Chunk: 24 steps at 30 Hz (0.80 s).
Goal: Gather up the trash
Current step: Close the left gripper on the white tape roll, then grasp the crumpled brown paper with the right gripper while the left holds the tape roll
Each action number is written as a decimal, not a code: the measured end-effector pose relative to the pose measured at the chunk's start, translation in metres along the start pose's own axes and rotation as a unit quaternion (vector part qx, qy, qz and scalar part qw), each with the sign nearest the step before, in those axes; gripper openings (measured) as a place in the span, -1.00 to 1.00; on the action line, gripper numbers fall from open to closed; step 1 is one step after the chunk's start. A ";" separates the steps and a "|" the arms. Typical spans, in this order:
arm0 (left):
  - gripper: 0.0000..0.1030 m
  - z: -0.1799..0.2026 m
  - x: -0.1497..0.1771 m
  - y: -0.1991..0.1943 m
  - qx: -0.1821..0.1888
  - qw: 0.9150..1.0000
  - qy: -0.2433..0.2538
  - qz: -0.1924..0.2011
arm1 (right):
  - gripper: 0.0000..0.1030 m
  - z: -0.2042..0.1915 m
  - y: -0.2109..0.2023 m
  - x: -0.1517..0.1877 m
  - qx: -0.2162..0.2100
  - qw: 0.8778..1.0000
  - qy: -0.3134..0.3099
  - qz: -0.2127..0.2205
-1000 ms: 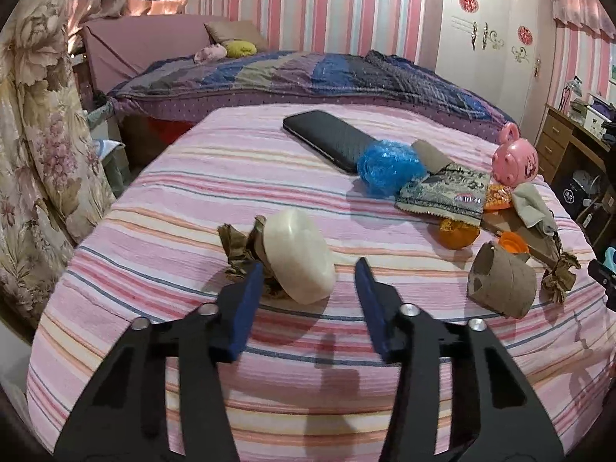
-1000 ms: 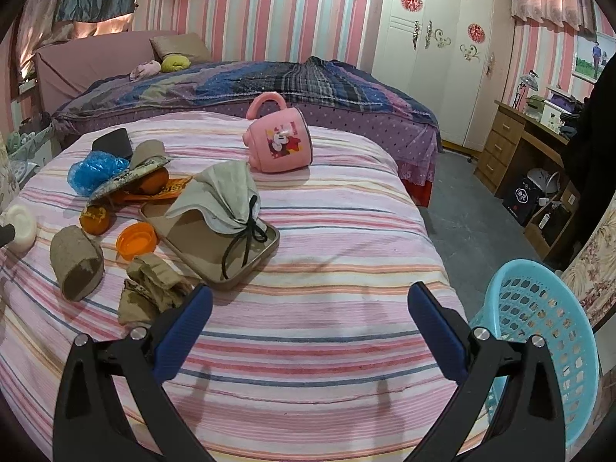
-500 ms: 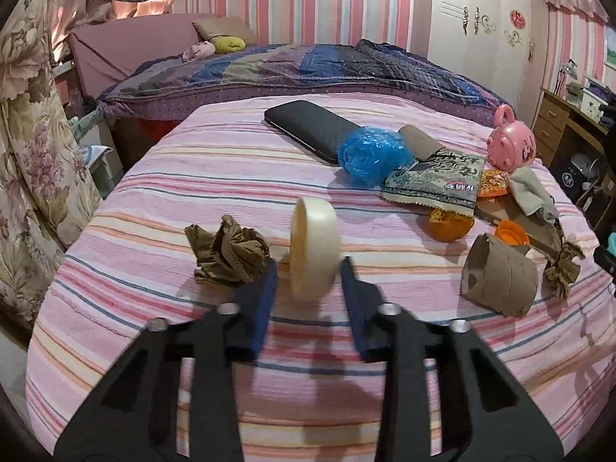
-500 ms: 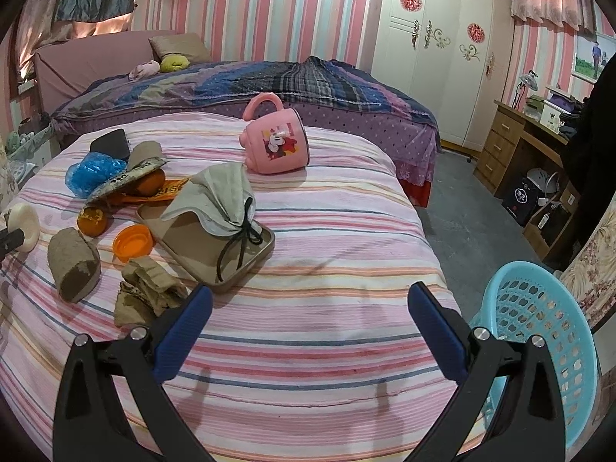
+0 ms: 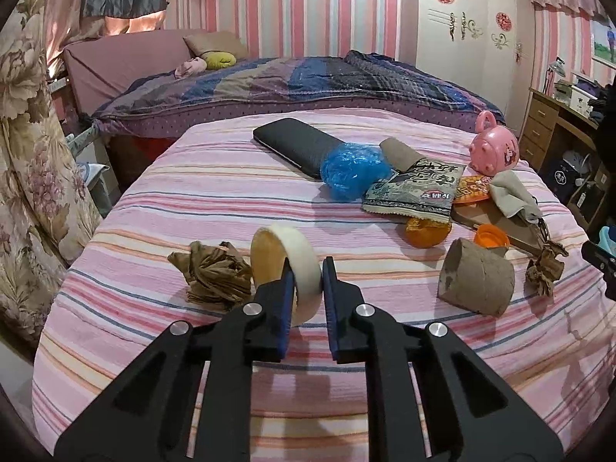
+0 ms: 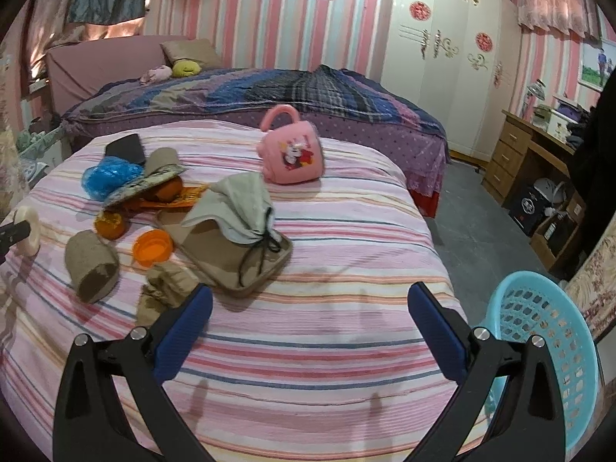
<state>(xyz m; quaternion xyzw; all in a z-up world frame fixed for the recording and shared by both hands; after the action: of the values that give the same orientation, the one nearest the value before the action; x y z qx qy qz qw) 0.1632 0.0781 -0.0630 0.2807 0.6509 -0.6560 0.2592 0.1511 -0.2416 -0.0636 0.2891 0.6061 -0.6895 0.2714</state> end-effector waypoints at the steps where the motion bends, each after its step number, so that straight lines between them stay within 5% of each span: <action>1: -0.74 0.000 0.000 -0.001 0.001 1.000 0.000 0.001 | 0.92 -0.004 -0.001 0.001 -0.006 1.000 -0.004 0.001; 11: -0.74 -0.015 0.005 -0.024 0.011 1.000 -0.016 0.018 | 0.92 -0.047 -0.004 0.005 -0.065 0.997 -0.032 0.017; 16: -0.74 -0.021 0.009 -0.024 0.010 0.999 -0.028 0.012 | 0.88 -0.069 0.006 0.005 -0.061 0.997 -0.056 0.001; 19: -0.74 -0.021 0.010 -0.023 0.011 0.999 -0.030 0.009 | 0.42 -0.073 0.017 0.005 -0.072 0.995 -0.058 -0.028; 24: -0.74 -0.014 0.013 -0.020 0.008 1.000 -0.027 0.001 | -0.03 -0.070 0.024 0.006 -0.108 0.992 -0.053 -0.044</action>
<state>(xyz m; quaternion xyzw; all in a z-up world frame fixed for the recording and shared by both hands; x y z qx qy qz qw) 0.1402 0.0928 -0.0582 0.2659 0.6382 -0.6680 0.2753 0.1692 -0.1748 -0.0917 0.1945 0.6736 -0.6459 0.3020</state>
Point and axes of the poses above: each gripper's, at about its wrist camera, not at the fingertips, and y roughly the way its jaws point, z to its right, x to its underside, the point moved 2 cm from there along y, roughly the way its jaws point, and after that the axes turned 7 degrees about -z, right-handed, at the moved point
